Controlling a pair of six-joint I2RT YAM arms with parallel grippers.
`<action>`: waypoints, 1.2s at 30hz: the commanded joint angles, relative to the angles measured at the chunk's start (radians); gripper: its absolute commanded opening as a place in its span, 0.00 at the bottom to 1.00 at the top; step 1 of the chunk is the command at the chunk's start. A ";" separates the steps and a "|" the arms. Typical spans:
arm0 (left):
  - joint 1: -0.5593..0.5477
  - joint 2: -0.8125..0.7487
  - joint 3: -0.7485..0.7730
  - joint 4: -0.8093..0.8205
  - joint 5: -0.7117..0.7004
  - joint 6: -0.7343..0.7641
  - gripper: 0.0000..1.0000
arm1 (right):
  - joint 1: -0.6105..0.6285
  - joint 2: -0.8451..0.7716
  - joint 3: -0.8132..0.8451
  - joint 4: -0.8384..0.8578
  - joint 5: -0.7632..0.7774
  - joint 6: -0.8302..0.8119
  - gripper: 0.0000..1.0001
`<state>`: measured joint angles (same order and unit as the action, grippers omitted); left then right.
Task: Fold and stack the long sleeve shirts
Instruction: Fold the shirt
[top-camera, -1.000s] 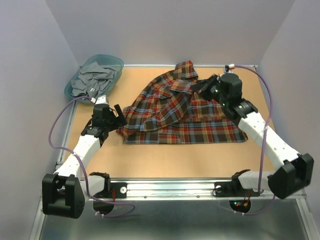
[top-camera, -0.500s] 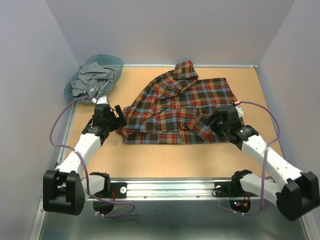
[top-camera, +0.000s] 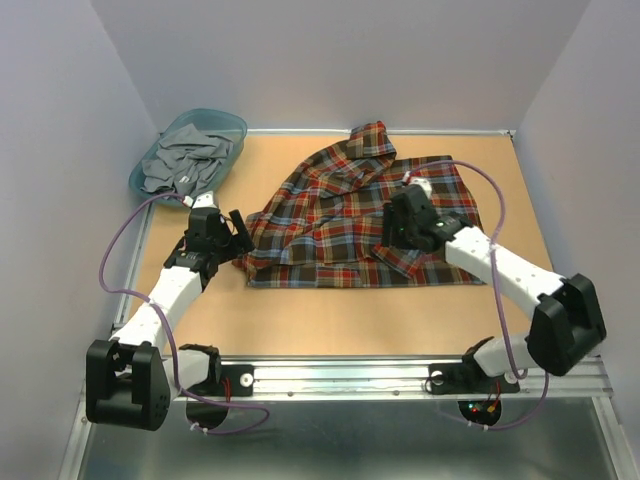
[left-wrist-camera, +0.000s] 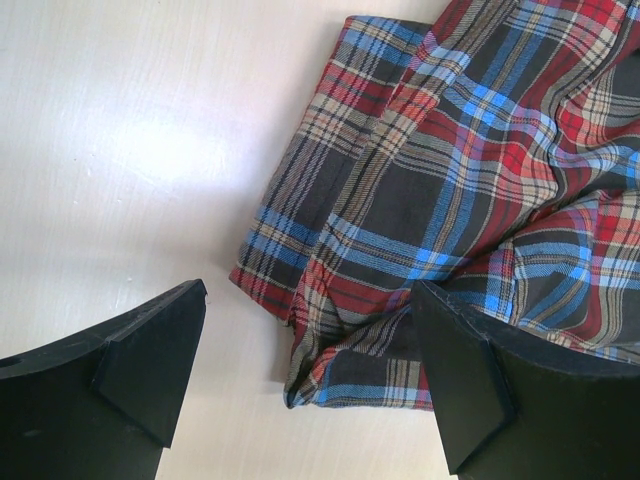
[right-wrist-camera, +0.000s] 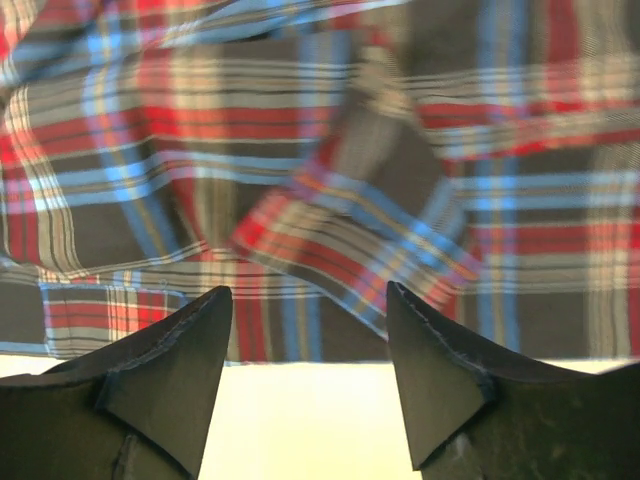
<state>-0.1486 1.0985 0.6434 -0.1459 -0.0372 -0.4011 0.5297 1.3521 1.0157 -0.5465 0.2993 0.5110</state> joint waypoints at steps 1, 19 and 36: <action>0.001 -0.002 -0.004 0.017 -0.021 0.010 0.95 | 0.152 0.109 0.101 -0.016 0.139 -0.005 0.69; 0.001 -0.011 -0.007 0.014 -0.027 0.007 0.95 | 0.236 0.464 0.296 -0.096 0.458 0.253 0.70; -0.003 -0.057 -0.022 0.023 0.033 -0.004 0.95 | 0.236 0.466 0.311 -0.174 0.558 0.253 0.04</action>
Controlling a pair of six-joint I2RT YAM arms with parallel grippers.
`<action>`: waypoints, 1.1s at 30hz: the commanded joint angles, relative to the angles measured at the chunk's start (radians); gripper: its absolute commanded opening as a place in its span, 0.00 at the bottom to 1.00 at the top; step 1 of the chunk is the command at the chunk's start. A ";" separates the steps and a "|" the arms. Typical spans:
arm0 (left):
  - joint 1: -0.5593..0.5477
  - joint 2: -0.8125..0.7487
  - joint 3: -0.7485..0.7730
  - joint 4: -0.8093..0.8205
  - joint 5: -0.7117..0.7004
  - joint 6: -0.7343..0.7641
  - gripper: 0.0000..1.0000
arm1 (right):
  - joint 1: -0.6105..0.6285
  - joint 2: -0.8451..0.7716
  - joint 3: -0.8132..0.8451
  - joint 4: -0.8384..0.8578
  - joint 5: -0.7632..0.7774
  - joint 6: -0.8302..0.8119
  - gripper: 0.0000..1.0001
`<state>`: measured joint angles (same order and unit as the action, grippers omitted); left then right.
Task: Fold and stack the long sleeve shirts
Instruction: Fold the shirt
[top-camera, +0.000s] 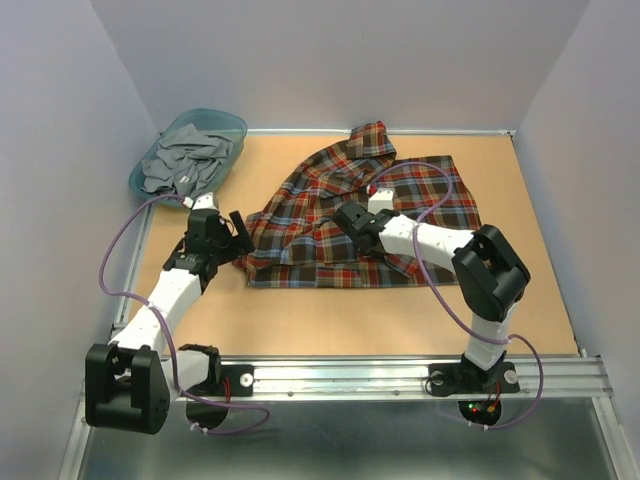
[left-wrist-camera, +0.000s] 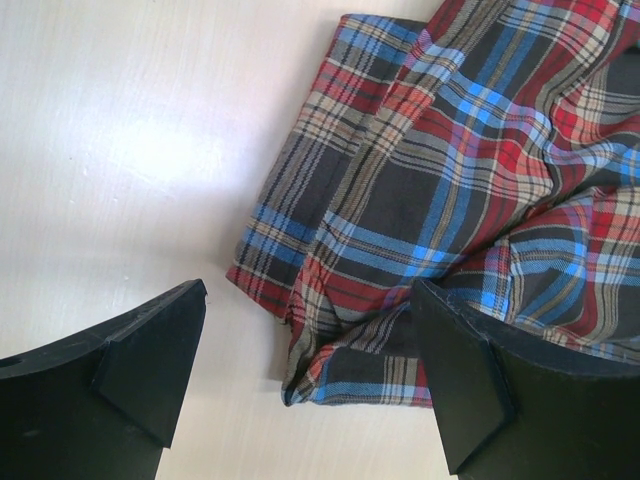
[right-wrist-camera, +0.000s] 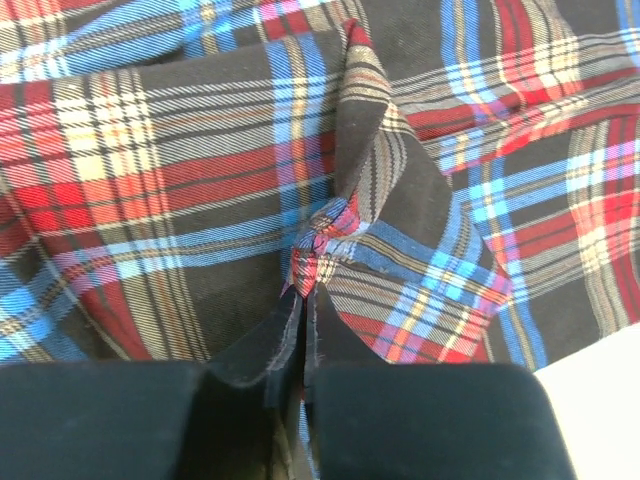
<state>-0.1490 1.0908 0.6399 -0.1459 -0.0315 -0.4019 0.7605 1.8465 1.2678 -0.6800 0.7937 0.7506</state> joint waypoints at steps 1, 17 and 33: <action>-0.003 -0.061 -0.023 0.022 0.066 -0.009 0.95 | 0.005 -0.039 0.071 -0.052 0.062 0.006 0.01; -0.184 -0.058 -0.016 0.035 0.183 -0.359 0.94 | 0.003 -0.139 0.443 -0.167 -0.030 -0.157 0.01; -0.351 0.153 -0.074 0.252 0.048 -0.652 0.92 | -0.004 -0.196 0.455 -0.191 -0.071 -0.197 0.01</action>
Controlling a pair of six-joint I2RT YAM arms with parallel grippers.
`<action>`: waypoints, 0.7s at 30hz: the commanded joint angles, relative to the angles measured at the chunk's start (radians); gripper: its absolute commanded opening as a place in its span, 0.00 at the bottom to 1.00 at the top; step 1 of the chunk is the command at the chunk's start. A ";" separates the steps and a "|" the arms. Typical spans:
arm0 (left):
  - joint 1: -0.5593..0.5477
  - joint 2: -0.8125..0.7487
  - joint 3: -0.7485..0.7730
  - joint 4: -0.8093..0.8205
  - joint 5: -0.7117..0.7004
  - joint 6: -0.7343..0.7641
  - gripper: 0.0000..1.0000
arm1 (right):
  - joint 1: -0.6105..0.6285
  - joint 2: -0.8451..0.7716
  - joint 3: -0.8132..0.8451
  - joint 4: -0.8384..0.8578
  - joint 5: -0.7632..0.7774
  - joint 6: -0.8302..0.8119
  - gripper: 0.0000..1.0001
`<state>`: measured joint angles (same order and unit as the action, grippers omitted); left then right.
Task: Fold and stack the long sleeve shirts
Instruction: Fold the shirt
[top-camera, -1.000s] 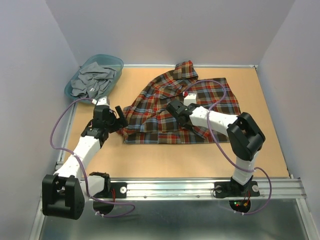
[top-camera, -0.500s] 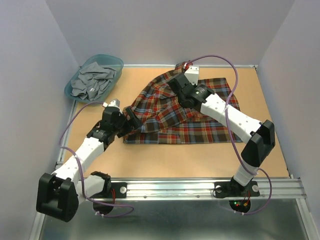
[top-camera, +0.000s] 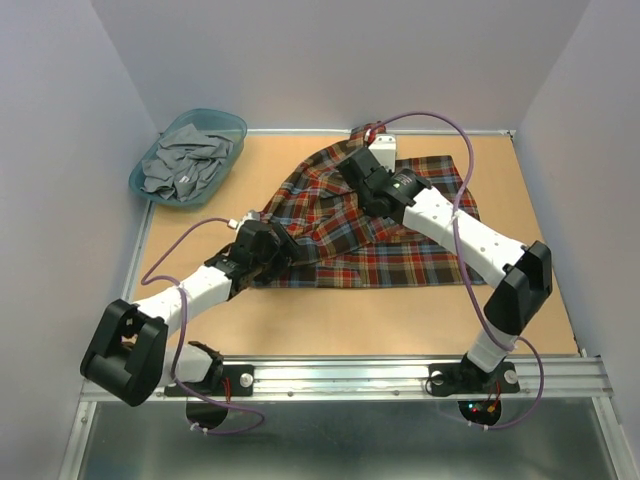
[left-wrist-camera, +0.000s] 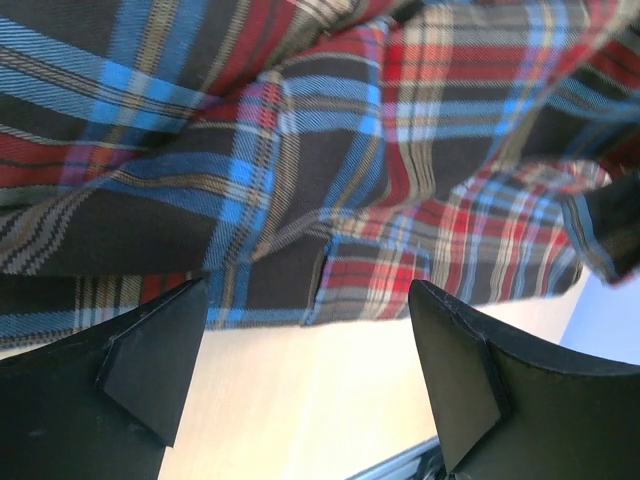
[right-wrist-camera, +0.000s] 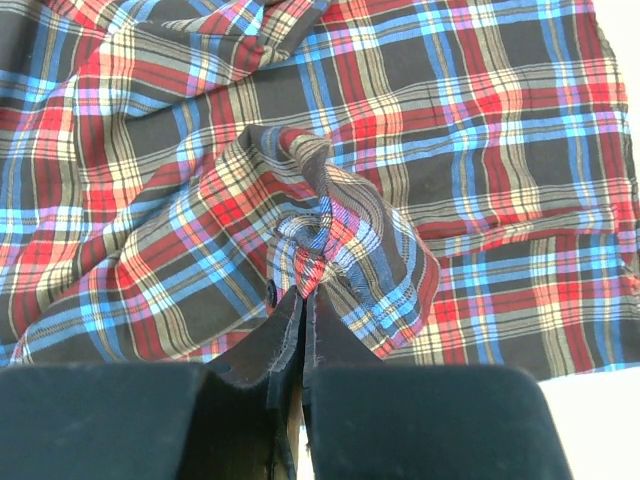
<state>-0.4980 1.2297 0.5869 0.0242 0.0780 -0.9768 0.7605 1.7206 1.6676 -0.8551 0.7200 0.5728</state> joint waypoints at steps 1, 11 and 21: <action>-0.002 0.027 -0.027 0.089 -0.070 -0.095 0.92 | -0.007 -0.081 0.052 -0.025 0.009 -0.021 0.01; 0.010 0.011 -0.099 0.111 -0.227 -0.194 0.92 | -0.119 -0.161 -0.115 -0.073 -0.066 -0.005 0.01; 0.072 -0.012 -0.153 0.074 -0.234 -0.203 0.91 | -0.213 -0.194 -0.068 -0.251 -0.154 -0.027 0.02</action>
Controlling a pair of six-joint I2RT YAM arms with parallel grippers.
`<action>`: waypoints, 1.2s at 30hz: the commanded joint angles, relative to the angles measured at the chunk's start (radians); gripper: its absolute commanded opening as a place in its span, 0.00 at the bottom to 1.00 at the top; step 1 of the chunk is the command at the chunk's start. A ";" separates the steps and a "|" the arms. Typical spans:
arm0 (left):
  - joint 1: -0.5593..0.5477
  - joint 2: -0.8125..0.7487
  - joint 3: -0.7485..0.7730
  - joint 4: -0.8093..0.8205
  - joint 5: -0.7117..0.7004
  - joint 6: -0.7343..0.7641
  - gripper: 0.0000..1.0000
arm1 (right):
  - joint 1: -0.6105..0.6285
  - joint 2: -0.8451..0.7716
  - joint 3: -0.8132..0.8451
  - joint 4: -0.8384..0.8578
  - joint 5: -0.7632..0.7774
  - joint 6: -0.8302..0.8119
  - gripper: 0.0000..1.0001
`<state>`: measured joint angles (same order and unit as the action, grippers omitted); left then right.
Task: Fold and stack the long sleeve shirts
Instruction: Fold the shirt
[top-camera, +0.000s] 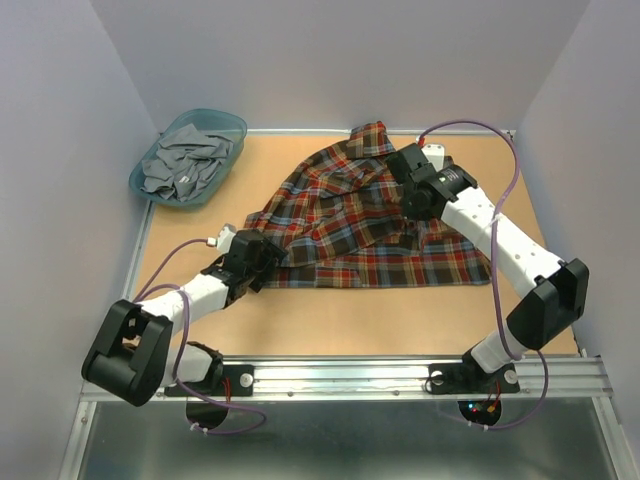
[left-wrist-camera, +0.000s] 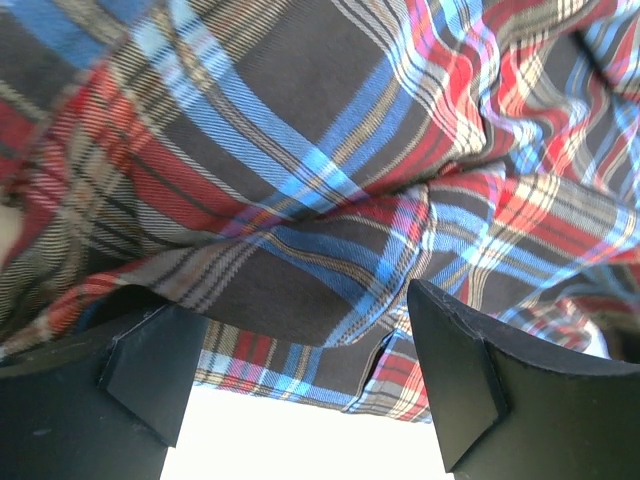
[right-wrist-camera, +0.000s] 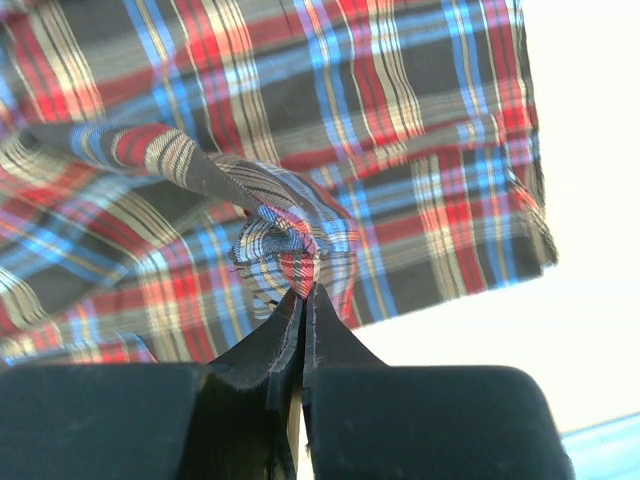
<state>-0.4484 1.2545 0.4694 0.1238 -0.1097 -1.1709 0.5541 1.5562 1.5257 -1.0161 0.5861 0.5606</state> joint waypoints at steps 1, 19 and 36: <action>0.031 -0.043 -0.043 -0.029 -0.047 -0.006 0.91 | -0.008 -0.025 0.097 -0.137 -0.023 -0.019 0.02; 0.066 -0.102 -0.051 -0.122 -0.084 0.073 0.92 | -0.120 -0.048 0.185 -0.374 -0.224 -0.080 0.08; 0.083 -0.115 -0.048 -0.122 -0.094 0.117 0.91 | -0.395 0.114 -0.187 0.005 -0.252 -0.136 0.15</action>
<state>-0.3710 1.1542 0.4313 0.0349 -0.1623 -1.0954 0.1658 1.5894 1.3575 -1.1580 0.3496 0.4393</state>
